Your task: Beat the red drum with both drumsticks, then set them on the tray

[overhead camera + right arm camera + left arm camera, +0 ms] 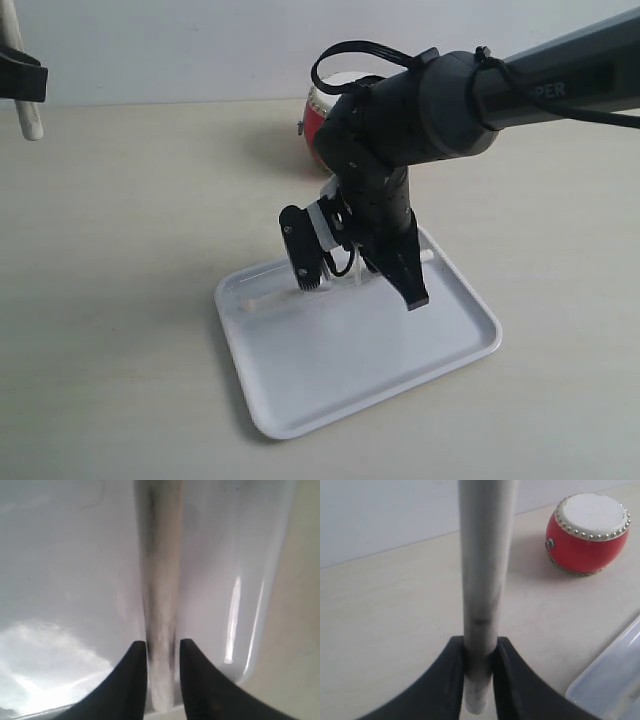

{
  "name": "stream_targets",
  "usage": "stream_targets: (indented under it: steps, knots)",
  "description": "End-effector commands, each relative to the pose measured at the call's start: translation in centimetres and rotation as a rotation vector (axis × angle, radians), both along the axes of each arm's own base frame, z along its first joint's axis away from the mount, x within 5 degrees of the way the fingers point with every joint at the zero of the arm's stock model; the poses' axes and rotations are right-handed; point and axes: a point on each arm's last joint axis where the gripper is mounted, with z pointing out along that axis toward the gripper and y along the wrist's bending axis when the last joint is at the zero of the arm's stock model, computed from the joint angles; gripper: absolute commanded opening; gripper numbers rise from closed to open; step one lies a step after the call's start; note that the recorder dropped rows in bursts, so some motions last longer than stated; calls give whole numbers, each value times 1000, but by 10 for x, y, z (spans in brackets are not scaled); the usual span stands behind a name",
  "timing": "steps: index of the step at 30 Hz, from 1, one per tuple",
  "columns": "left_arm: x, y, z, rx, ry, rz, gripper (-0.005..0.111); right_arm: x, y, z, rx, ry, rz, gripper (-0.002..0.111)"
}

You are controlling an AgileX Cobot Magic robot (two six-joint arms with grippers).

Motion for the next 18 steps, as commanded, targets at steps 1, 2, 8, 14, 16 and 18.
stream_targets:
  steps: [1,2,8,14,16,18]
  knots:
    - [1,-1,0,-27,-5,10,0,-1,0,-1,5,-1,-23,33]
    - [1,-1,0,-32,-4,14,0,-1,0,-1,5,-1,-25,33]
    - [1,0,-1,-45,17,27,0,0,0,8,35,-35,-61,34]
    - [2,-1,-4,-83,-13,33,0,-1,3,50,264,-83,-157,34]
    - [6,-3,-15,-90,-31,33,0,1,3,67,411,-73,-207,34]
    - [16,-6,-30,-72,20,37,0,8,-2,78,562,-43,-281,34]
